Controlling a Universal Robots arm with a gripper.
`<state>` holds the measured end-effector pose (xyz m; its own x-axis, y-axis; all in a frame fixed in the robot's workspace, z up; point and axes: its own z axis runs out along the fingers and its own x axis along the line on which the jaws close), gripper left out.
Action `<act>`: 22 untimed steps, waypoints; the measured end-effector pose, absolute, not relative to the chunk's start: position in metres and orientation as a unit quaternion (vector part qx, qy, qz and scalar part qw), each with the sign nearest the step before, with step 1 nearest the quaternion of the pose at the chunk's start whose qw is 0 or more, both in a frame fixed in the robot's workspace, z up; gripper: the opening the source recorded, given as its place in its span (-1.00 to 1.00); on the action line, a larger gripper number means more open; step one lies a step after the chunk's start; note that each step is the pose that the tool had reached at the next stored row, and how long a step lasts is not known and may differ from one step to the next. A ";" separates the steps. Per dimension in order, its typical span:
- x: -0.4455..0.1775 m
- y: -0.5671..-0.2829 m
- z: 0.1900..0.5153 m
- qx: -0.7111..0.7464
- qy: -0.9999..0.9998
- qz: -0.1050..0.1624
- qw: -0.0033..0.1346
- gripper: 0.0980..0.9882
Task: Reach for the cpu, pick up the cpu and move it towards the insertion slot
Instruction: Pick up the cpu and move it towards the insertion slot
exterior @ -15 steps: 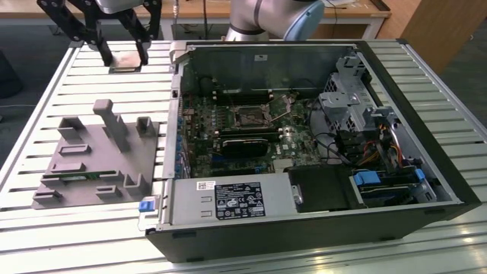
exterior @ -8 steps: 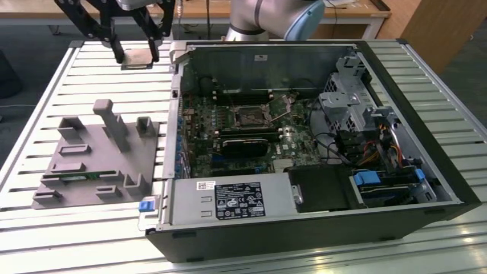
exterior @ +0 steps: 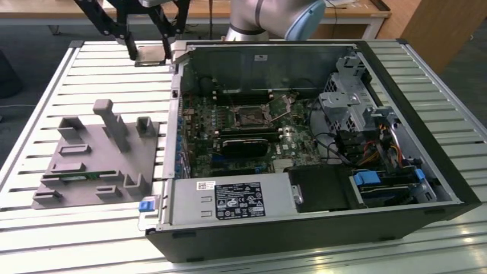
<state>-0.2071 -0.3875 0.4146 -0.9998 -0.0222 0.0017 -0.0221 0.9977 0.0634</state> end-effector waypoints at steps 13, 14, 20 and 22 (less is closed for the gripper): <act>-0.166 -0.382 0.415 0.011 -0.999 -0.032 0.001 0.00; -0.164 -0.381 0.415 0.011 -0.999 -0.032 0.001 0.00; -0.149 -0.376 0.415 0.011 -0.999 -0.032 0.001 0.00; -0.145 -0.374 0.415 0.011 -0.999 -0.032 0.001 0.00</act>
<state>-0.1448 -0.3743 0.4146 -0.9997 -0.0223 0.0018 -0.0222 0.9978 0.0632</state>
